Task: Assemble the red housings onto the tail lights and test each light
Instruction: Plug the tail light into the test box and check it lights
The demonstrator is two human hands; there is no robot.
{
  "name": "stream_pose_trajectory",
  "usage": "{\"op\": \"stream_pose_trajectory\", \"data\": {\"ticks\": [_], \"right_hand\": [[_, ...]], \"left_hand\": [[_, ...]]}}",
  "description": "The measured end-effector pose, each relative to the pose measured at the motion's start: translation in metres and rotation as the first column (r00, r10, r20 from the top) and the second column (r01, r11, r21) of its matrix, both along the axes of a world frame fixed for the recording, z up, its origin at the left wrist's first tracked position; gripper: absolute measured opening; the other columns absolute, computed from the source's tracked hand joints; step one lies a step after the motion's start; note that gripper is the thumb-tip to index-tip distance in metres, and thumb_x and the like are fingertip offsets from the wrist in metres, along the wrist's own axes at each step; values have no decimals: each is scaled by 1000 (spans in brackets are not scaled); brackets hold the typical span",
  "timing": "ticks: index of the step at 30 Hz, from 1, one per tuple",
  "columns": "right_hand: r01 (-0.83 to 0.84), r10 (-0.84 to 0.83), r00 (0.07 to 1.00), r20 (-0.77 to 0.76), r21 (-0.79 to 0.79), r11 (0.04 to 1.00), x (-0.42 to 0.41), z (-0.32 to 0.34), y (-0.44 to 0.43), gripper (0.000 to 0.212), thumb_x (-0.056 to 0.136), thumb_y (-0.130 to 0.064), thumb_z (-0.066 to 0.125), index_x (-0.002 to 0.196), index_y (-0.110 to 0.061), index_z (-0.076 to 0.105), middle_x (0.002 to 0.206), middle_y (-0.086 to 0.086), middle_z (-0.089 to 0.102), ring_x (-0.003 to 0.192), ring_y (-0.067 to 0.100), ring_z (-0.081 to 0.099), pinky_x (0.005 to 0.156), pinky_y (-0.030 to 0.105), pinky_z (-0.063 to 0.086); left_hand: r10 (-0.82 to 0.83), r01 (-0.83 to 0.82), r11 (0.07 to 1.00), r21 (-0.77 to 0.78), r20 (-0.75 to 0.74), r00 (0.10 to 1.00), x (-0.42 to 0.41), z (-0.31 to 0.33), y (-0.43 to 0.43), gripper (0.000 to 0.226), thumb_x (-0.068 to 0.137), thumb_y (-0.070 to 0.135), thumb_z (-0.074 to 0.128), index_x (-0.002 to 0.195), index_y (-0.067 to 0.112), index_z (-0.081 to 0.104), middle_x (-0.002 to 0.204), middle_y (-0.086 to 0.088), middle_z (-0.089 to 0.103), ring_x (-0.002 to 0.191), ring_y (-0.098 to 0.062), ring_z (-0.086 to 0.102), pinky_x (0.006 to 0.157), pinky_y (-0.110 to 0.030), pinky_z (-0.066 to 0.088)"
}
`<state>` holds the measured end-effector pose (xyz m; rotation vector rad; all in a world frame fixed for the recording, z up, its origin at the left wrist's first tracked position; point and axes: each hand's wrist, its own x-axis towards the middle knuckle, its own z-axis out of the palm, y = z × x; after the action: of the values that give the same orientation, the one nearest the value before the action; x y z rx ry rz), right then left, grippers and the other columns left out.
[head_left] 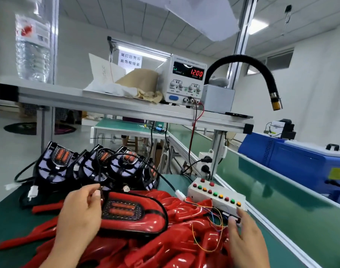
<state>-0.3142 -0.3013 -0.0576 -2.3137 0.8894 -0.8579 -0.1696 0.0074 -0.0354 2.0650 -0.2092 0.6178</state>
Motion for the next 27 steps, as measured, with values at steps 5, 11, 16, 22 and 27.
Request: {"op": "stream_pose_trajectory", "data": {"ticks": [5,11,16,22,27], "right_hand": [[-115,116,993,-4,-165,980,72,37,-34,28,98,-19,50,121,-12,64,127,7,60,117,24,54,97,32,40],[-337,183,846,-500,-238,911,156,35,-25,42,96,-52,36,117,-21,55,127,4,58,122,25,49,102,41,34],[-349,157,793,-589,-229,909,178,6,-31,65,94,-63,21,136,-19,42,152,7,35,147,20,16,114,50,13],[-285,137,875,-464,-266,921,181,-12,-28,75,91,-71,21,130,-12,47,156,6,30,150,15,2,118,47,1],[-280,129,866,-483,-254,926,183,-13,-30,74,91,-70,23,129,-12,48,156,6,30,150,14,4,118,47,0]], "left_hand": [[-87,87,996,-17,-364,927,17,-13,-1,41,100,42,42,124,18,64,131,-11,62,125,-30,52,99,-37,35],[-164,209,976,66,-407,899,24,-18,-2,38,100,41,43,130,25,60,135,-1,59,118,-16,50,90,-26,30],[-178,187,982,-4,-334,926,24,-26,-2,38,100,33,46,135,21,58,136,-2,59,124,-17,49,97,-28,31],[-175,156,983,-98,-225,959,21,-31,-5,34,101,27,44,130,25,61,105,13,55,105,-8,44,89,-26,30],[-147,120,983,-139,-200,969,20,-35,-9,33,102,22,45,131,26,60,109,11,55,107,-7,44,92,-24,30]]}}
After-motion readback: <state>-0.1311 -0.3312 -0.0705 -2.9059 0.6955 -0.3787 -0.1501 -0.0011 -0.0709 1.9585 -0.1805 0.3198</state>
